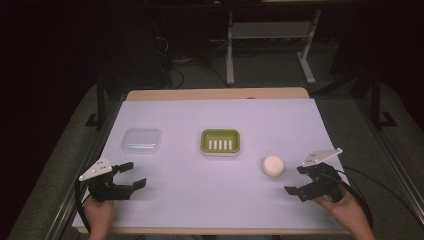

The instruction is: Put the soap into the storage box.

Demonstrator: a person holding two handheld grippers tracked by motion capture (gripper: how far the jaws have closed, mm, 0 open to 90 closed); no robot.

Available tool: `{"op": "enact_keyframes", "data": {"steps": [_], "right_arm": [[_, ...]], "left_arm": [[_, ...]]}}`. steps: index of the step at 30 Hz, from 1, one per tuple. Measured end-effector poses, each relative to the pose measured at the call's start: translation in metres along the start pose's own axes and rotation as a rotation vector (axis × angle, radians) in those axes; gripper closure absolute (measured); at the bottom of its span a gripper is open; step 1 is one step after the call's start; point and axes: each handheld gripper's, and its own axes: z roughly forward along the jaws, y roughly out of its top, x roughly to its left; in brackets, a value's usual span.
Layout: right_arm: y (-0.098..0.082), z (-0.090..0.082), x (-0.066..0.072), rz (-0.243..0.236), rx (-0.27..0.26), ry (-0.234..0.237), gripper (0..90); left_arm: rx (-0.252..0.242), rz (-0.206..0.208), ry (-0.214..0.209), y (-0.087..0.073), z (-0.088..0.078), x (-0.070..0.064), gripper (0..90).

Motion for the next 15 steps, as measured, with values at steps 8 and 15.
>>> {"op": "enact_keyframes", "data": {"steps": [8, 15], "right_arm": [[0.013, 0.004, 0.001, -0.022, 0.003, 0.014, 15.0], [0.020, 0.007, 0.000, -0.031, 0.019, 0.018, 15.0]], "left_arm": [[-0.003, 0.001, 0.000, 0.000, -0.001, 0.000, 14.5], [-0.004, -0.001, 0.001, 0.000, -0.001, 0.000, 14.5]]}}
